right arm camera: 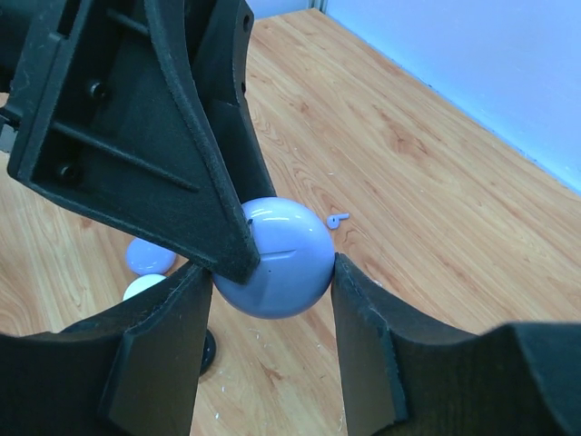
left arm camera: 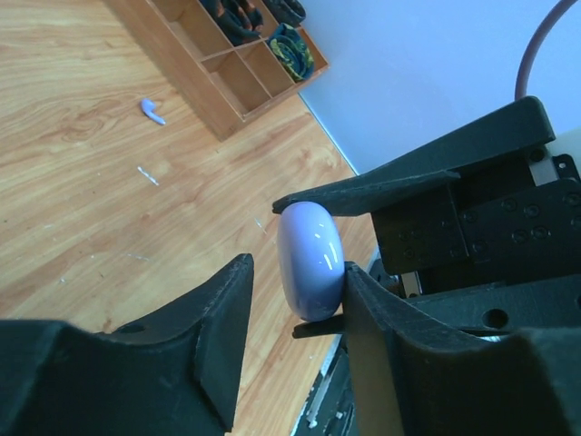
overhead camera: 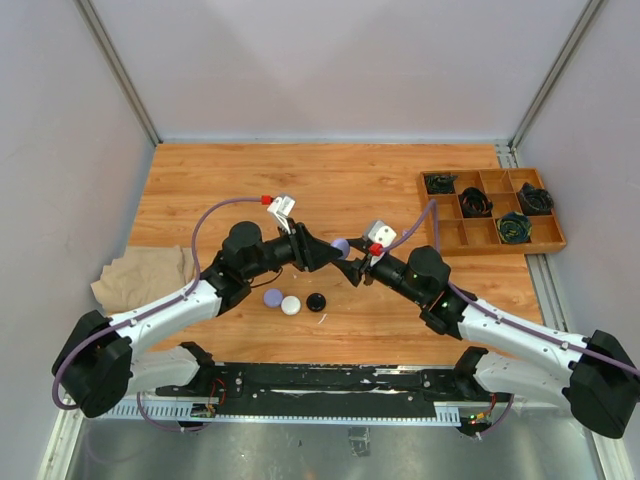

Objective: Insert the wireless bluetooth earbuds into the charging case
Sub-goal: Pick up the charging case at the center of the board, then open the charging case.

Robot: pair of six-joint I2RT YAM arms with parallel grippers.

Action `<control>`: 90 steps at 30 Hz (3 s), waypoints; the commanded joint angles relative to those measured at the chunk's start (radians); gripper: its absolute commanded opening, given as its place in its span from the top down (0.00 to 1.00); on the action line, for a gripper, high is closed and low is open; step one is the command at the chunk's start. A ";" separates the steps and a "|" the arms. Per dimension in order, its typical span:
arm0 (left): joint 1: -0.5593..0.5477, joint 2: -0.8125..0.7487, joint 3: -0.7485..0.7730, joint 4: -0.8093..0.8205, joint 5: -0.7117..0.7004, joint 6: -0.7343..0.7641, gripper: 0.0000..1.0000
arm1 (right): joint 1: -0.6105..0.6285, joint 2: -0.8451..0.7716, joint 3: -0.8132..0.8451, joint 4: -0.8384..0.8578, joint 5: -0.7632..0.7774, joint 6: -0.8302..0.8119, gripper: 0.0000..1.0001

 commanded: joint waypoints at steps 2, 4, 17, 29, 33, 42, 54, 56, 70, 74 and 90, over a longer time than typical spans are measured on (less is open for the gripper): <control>-0.015 0.013 0.004 0.053 0.019 0.004 0.60 | 0.022 -0.008 -0.019 0.062 0.023 -0.009 0.58; -0.015 0.014 0.007 0.053 0.022 0.013 0.66 | 0.022 -0.008 -0.019 0.055 0.023 -0.012 0.56; -0.015 -0.020 0.058 -0.042 0.057 0.206 0.94 | -0.014 -0.082 0.037 -0.180 -0.135 -0.126 0.27; -0.015 -0.033 0.179 -0.267 0.301 0.563 0.95 | -0.158 -0.150 0.085 -0.334 -0.479 -0.144 0.24; -0.015 -0.034 0.191 -0.301 0.362 0.637 0.95 | -0.201 -0.164 0.082 -0.331 -0.554 -0.126 0.26; -0.015 -0.042 0.192 -0.294 0.410 0.741 0.95 | -0.307 -0.137 0.046 -0.159 -0.771 0.030 0.37; -0.015 -0.045 0.204 -0.277 0.439 0.772 0.96 | -0.336 -0.061 0.027 -0.069 -0.870 0.081 0.52; -0.015 -0.046 0.206 -0.274 0.447 0.771 0.96 | -0.341 -0.050 0.027 -0.059 -0.885 0.088 0.53; -0.014 -0.034 0.210 -0.244 0.487 0.761 0.96 | -0.345 0.018 0.028 0.015 -0.924 0.129 0.64; -0.015 -0.032 0.212 -0.242 0.490 0.759 0.96 | -0.346 0.032 0.027 0.035 -0.935 0.141 0.66; -0.015 -0.044 0.214 -0.279 0.462 0.763 0.84 | -0.346 0.019 0.020 0.079 -0.954 0.177 0.89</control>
